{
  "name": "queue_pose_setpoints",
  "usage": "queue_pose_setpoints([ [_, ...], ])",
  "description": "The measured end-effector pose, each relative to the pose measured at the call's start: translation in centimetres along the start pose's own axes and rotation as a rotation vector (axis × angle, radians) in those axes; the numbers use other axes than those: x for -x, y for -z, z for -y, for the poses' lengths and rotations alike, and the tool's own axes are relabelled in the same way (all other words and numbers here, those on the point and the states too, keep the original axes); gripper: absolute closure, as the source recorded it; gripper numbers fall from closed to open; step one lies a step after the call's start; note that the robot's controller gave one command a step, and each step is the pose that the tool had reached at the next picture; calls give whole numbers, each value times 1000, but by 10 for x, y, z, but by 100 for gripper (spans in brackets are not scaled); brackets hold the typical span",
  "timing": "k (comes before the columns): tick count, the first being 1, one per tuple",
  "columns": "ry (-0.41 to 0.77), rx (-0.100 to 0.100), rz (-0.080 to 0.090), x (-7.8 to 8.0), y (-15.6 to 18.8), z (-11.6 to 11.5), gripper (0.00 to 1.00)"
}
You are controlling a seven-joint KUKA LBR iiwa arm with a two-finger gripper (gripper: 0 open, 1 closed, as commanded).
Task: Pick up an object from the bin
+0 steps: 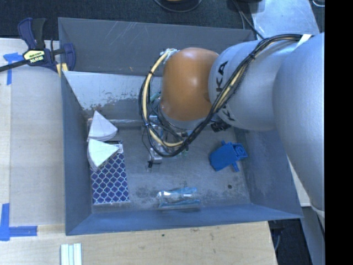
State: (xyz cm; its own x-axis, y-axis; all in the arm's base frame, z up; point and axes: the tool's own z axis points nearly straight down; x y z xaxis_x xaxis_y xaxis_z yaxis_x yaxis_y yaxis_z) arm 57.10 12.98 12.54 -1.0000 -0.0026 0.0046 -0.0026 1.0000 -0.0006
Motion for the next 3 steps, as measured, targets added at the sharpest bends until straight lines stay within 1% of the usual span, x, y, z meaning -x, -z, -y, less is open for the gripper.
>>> queue_pose_setpoints([
  [1,-3,1,7,2,5,1,0],
  [2,5,-3,5,49,-36,78,0],
  [3,6,-4,3,48,-35,77,0],
])
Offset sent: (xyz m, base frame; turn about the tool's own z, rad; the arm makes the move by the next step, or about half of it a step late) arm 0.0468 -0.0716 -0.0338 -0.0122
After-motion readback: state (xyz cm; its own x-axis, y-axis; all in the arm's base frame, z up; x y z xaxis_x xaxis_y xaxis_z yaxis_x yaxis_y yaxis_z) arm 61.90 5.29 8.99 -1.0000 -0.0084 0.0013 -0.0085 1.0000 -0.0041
